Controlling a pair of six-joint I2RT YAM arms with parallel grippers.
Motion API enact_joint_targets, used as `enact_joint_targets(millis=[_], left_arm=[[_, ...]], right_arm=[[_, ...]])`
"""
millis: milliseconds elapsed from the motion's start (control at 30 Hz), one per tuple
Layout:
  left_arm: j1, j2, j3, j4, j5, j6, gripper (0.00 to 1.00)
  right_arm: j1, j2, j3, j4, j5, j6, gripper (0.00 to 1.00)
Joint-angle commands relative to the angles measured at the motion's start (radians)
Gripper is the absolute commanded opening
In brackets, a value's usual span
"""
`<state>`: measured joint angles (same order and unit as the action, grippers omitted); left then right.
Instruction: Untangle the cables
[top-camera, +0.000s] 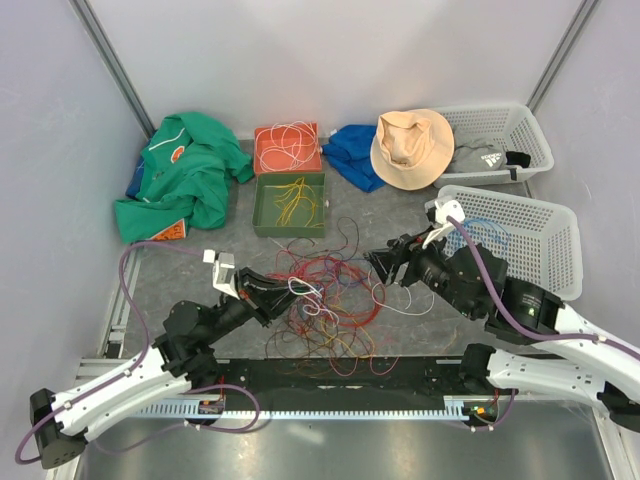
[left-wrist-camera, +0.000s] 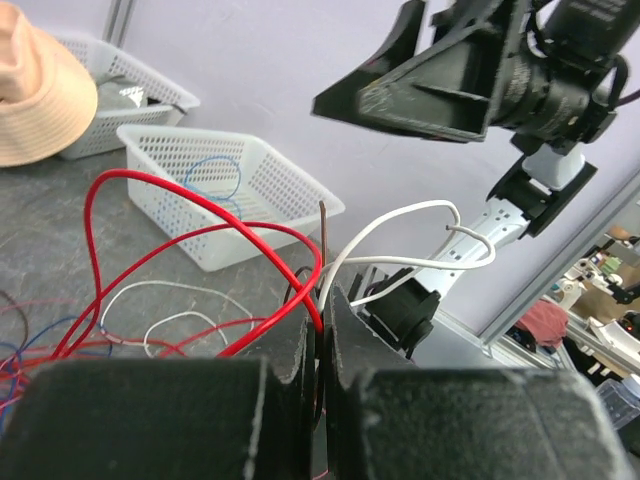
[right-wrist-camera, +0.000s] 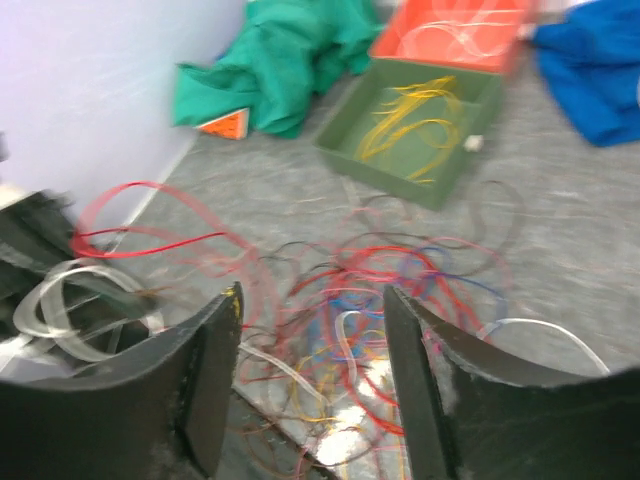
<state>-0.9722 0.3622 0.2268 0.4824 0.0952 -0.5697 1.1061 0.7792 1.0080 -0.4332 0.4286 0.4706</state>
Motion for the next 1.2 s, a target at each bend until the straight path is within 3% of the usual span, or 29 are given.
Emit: enact_joint_targets(millis=[0,333,767,867,967,1000,1033,1133,1167], left_arm=[[-0.002,-0.005,-0.007,-0.061,-0.038,-0.036,0.02],[-0.002,0.099,0.039,-0.097,-0.049,-0.039,0.02],[0.000,0.170,0.071,-0.091,-0.048,-0.032,0.02],[-0.002,0.170,0.072,-0.088,-0.043,-0.035,0.02],[-0.002,0.169,0.074,-0.087,-0.041,-0.035,0.02],[-0.002,0.167,0.074,-0.088,-0.043,-0.038,0.02],[-0.002,0.164,0.074,-0.097,-0.045,-0.038,0.02],[0.000,0.155,0.081,-0.189,-0.090,-0.062,0.02],[-0.002,0.152,0.088,-0.235,-0.182,-0.076,0.02]], right_arm=[[0.001,0.034,-0.022,0.085,-0.193,-0.014,0.63],[0.009,0.057,-0.123,0.258,-0.454,0.017,0.60],[0.026,0.136,-0.160,0.289,-0.516,-0.004,0.55],[0.028,0.173,-0.164,0.277,-0.498,-0.009,0.49],[0.028,0.192,-0.160,0.274,-0.473,-0.009,0.25],[0.028,0.190,-0.158,0.274,-0.453,-0.009,0.10],[0.028,0.171,-0.149,0.269,-0.439,-0.010,0.03],[0.026,0.115,-0.090,0.214,-0.340,-0.030,0.00],[0.028,0.105,-0.060,0.188,-0.309,-0.044,0.00]])
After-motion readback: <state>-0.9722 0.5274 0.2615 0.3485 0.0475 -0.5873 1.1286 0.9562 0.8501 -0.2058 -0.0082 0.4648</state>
